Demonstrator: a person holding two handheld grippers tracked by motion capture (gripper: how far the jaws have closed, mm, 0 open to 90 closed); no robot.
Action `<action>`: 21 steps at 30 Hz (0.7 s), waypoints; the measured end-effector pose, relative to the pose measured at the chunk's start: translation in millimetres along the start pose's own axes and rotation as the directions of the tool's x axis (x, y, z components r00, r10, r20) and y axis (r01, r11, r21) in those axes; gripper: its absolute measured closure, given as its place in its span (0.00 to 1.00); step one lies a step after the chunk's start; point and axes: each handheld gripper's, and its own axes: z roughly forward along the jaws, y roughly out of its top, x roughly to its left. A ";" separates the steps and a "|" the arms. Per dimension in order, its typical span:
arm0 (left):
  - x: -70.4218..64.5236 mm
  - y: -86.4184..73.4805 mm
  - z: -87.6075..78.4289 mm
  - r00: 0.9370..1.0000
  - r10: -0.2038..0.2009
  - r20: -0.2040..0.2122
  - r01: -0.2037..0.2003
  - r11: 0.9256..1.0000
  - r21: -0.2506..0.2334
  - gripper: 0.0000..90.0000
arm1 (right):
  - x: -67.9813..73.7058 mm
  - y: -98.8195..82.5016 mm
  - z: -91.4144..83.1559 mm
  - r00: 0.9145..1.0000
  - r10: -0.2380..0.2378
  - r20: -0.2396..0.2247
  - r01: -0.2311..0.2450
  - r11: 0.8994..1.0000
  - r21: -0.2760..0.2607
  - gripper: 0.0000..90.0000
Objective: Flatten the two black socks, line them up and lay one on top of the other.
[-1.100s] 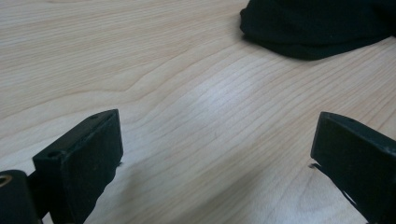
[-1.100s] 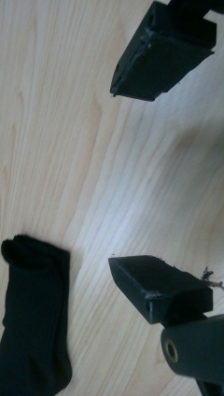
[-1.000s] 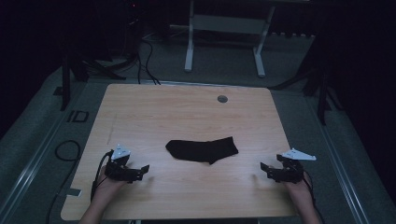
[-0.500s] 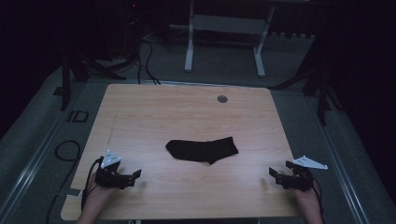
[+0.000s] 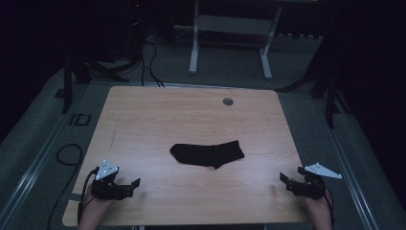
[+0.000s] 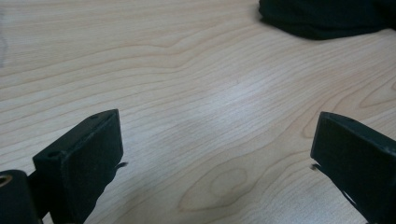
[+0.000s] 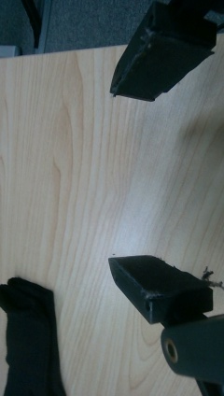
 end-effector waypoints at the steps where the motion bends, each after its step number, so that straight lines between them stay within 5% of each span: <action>1: 0.7 -1.0 -1.9 1.000 -0.005 -0.005 0.005 1.000 -0.014 0.03 | -0.2 -0.2 -0.5 1.000 0.000 0.004 0.001 1.000 -0.004 0.16; 7: 7.0 -4.5 -12.8 0.999 -0.042 -0.007 0.042 0.995 -0.090 0.03 | -1.5 -1.7 -3.2 1.000 -0.010 0.015 0.010 0.999 -0.044 0.16; 13: 12.3 -4.5 -17.1 0.997 -0.049 -0.058 0.040 0.988 -0.150 0.03 | 0.3 -0.5 -4.6 1.000 -0.028 -0.002 0.027 0.995 -0.100 0.16; 21: 12.0 -8.2 -13.4 0.996 -0.034 -0.081 0.024 0.992 -0.128 0.03 | -0.7 -2.9 -5.4 1.000 -0.024 0.011 0.026 0.993 -0.113 0.16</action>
